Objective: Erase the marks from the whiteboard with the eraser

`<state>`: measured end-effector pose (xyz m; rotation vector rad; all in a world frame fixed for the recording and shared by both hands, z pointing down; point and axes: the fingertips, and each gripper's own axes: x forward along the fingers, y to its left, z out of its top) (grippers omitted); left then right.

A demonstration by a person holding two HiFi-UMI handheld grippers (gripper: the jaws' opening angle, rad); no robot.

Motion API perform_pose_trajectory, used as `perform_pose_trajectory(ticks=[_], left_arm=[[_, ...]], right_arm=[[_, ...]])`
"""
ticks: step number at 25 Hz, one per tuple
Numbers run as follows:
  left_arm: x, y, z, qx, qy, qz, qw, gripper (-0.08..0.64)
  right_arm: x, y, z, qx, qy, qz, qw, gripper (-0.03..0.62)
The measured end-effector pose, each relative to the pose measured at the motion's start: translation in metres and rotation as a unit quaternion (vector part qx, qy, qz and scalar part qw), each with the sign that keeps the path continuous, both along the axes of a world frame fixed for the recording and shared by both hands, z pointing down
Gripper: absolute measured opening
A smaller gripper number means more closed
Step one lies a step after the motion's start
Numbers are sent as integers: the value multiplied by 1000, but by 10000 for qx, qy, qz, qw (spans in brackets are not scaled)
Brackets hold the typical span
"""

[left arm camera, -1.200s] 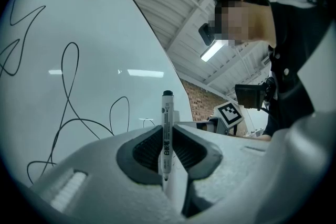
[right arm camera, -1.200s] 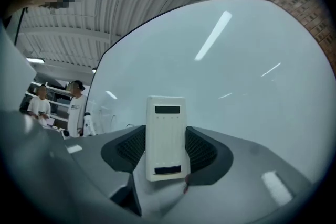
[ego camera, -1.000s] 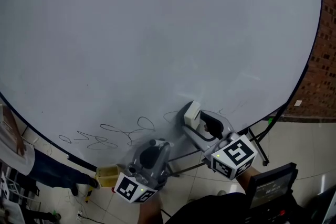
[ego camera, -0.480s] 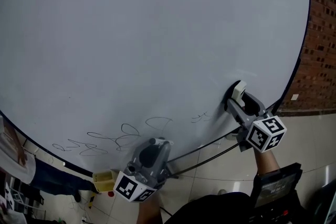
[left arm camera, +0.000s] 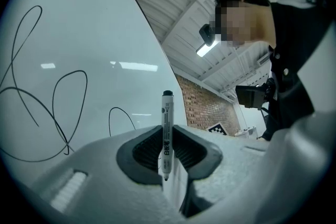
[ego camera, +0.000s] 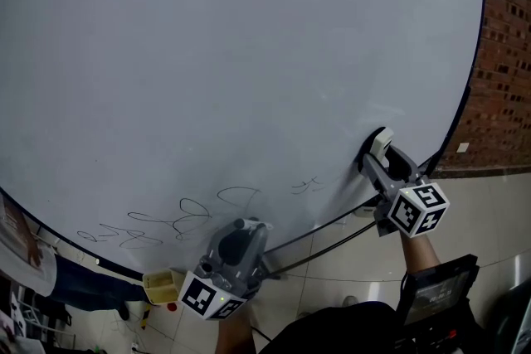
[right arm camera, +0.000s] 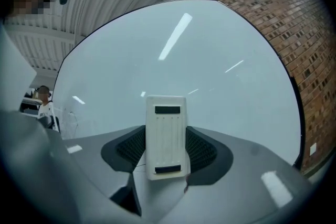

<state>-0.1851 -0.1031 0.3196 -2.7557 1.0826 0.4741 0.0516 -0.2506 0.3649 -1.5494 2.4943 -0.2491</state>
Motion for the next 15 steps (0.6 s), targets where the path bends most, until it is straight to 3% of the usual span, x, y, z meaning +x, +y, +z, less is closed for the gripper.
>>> perform_pose_trajectory(ticks=[5,9,12,15], left_arm=[[-10,4,-4,21,81,-105,9999,57],[-24,8,-5,20,120,-243,9996,57],[-27,10,-8,30,140,-286,9995,57],[-26,9,-5,13,48,-345,9994,57]], right_arm=[[-105,42,3,307,478,-829,9949,239],[-186,75,16,630,1195,-1638,9772,239],[-208,84,23,648,1314,-1894,9709,239],[-203,82,22,641,1270,-1972,9700,239]])
